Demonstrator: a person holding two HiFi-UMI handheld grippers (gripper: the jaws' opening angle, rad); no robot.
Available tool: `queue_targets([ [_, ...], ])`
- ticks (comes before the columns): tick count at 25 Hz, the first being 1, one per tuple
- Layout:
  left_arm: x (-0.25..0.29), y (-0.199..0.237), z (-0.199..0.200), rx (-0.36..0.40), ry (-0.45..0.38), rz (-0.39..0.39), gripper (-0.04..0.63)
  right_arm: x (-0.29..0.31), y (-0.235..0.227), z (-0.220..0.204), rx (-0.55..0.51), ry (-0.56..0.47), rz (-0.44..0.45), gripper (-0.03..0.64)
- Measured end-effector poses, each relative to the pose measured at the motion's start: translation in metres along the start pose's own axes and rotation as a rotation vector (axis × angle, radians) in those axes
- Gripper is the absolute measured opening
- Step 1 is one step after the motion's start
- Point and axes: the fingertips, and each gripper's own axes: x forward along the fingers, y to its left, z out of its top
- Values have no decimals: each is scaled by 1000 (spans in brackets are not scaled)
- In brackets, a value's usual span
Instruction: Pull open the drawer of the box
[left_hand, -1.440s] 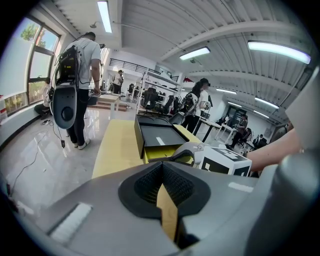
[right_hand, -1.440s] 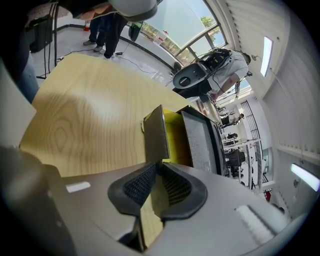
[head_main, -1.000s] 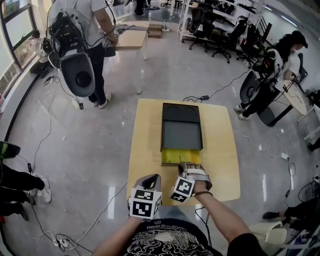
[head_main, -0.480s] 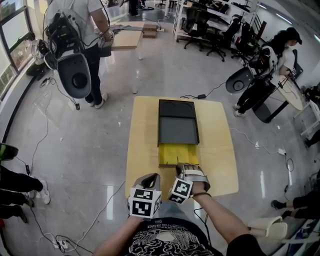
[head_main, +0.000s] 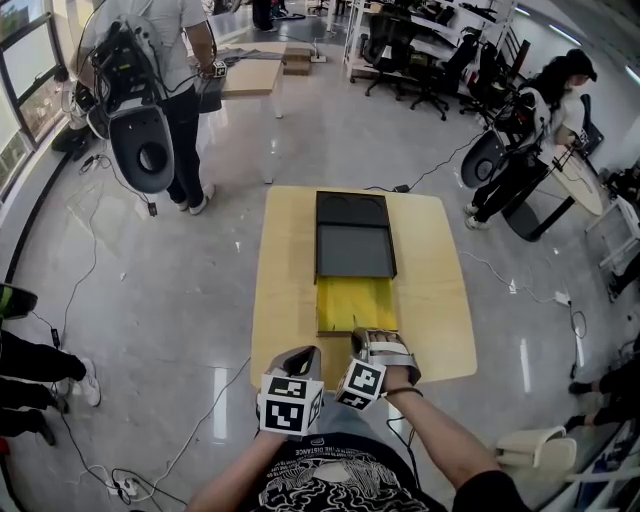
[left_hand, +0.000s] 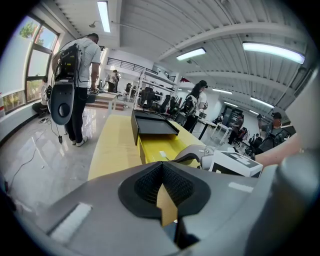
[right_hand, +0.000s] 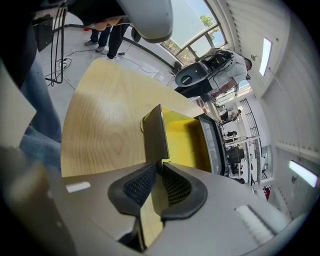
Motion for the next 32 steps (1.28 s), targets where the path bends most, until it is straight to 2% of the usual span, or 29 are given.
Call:
queue_targets([
  [6,-47,-26,-76,5,1,-9,20,-45,86,-2,2,3,-2,51],
  [9,-45,-35,-74,8,4,-12,20,-49,85,-10,6,2,-3,51],
  [12,-28,-63,-81,13,6,-14,20,-48,91,-43,10,4,0,51],
  [15,-53,-87,-92,14,10,-20,20,-82,109,-51,15,3,-1,51],
  [20,-94,-105,-139,26,16,-36,20,-119,163,-45,28,9,-6,52],
  [26,-84,-152,-119,36,18,-39,20,-143,149,-88,39,8,0,53],
  [32,-100,-180,-96,42,17,-40,20,-175,142,-100,77,-13,17,57],
])
